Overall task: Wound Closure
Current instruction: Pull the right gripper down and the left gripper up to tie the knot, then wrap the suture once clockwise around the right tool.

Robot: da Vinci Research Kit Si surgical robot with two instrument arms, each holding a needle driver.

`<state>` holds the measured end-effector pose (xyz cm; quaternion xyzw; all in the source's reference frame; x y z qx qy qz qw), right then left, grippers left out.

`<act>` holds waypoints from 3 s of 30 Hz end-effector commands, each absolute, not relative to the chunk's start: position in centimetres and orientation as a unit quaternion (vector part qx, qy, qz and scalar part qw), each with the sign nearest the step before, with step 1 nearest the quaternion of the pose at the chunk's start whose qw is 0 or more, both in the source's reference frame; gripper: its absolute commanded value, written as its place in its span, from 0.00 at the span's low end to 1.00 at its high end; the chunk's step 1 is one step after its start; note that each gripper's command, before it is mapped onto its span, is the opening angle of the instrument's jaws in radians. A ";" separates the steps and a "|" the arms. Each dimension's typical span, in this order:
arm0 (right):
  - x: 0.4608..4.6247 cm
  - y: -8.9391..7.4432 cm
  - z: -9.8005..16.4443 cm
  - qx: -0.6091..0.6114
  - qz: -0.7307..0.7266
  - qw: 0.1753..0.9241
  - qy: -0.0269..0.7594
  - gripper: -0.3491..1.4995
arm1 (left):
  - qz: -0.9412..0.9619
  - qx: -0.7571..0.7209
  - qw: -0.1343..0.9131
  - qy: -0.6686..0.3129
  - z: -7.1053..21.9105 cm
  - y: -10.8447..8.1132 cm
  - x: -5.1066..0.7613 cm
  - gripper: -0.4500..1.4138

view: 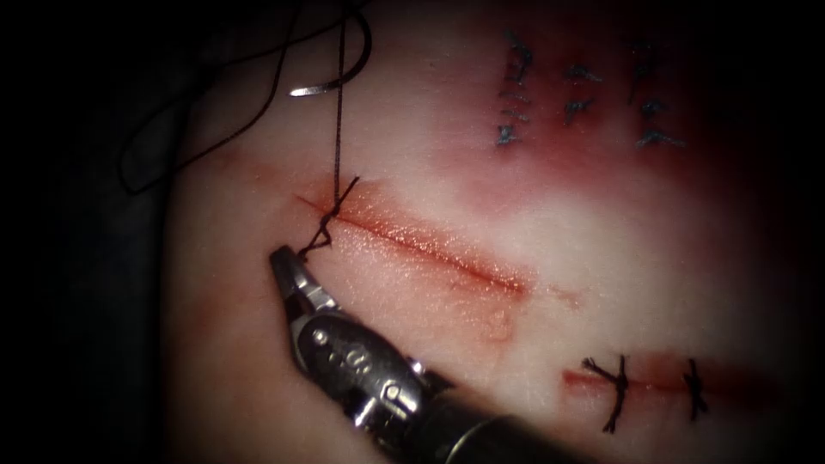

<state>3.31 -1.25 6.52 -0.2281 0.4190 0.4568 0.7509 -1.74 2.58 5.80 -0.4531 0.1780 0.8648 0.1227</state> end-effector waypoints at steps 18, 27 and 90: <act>3.34 -1.4 6.6 -0.232 0.443 0.758 0.418 0.00 | 0.839 -0.435 0.168 0.282 6.0 3.1 -2.30 0.05; 3.43 -1.7 6.6 -0.226 0.430 0.767 0.419 0.00 | 0.846 -0.417 0.134 0.305 6.2 3.3 -2.62 0.05; 2.55 -0.5 6.3 -0.138 0.259 0.760 0.581 0.15 | 0.898 -0.399 0.057 0.174 4.8 0.9 -0.98 0.05</act>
